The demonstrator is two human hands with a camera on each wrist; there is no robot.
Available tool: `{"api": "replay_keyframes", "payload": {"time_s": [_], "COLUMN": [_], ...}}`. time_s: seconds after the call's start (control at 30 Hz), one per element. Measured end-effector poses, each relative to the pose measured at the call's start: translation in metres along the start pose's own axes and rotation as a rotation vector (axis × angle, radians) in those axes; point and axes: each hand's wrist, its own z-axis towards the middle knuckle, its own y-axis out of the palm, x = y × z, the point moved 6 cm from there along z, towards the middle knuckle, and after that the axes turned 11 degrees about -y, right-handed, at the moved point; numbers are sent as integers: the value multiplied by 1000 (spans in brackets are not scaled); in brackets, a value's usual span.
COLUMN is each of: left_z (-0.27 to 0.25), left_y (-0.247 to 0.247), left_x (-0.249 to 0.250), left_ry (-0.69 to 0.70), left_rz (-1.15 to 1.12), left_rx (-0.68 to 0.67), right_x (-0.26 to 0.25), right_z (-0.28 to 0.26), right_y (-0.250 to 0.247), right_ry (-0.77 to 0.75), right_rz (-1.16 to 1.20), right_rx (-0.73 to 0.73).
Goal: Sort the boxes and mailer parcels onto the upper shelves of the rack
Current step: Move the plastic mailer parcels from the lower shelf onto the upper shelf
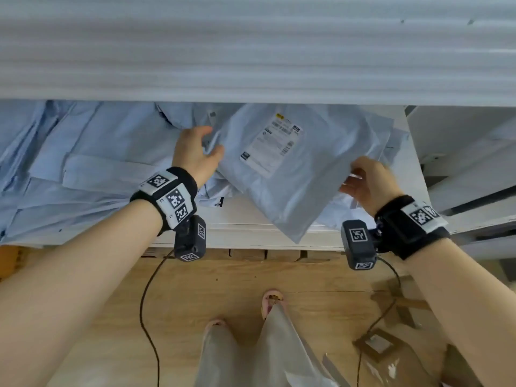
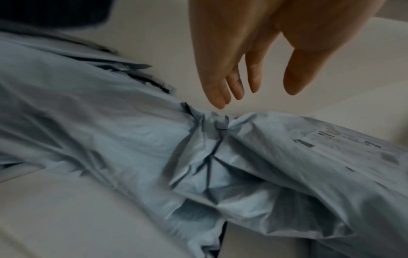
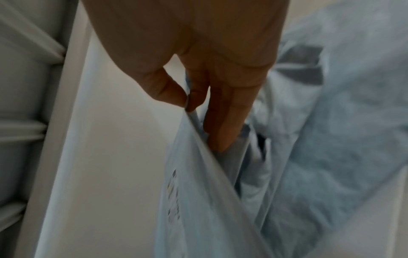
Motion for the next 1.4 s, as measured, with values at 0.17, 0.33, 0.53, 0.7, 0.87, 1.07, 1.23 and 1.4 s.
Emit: {"api": "replay_keyframes", "payload": {"time_s": [0.17, 0.33, 0.53, 0.7, 0.87, 1.07, 1.23, 1.4], "left_z": [15, 19, 11, -8, -42, -104, -140, -171], "left_y": [43, 64, 67, 55, 36, -7, -56, -113], "left_x": [34, 47, 50, 37, 3, -35, -53, -42], "left_ry": [-2, -58, -100, -141, -145, 34, 147, 235], "left_rz": [94, 220, 41, 4, 63, 37, 50, -97], "left_rx": [-176, -187, -376, -503, -587, -556, -458, -445], "right_x": [3, 3, -11, -22, -24, -32, -54, -94], "right_z": [0, 3, -2, -23, -63, -143, -222, -291], "right_y": [-33, -37, -31, -29, -19, 3, 22, 34], "right_ry": [4, -21, -40, -62, -116, -250, -404, -533], "right_rz": [-120, -184, -344, -431, -524, -760, -716, -586], "right_rx": [40, 28, -69, -75, -160, -215, -248, -252]}}
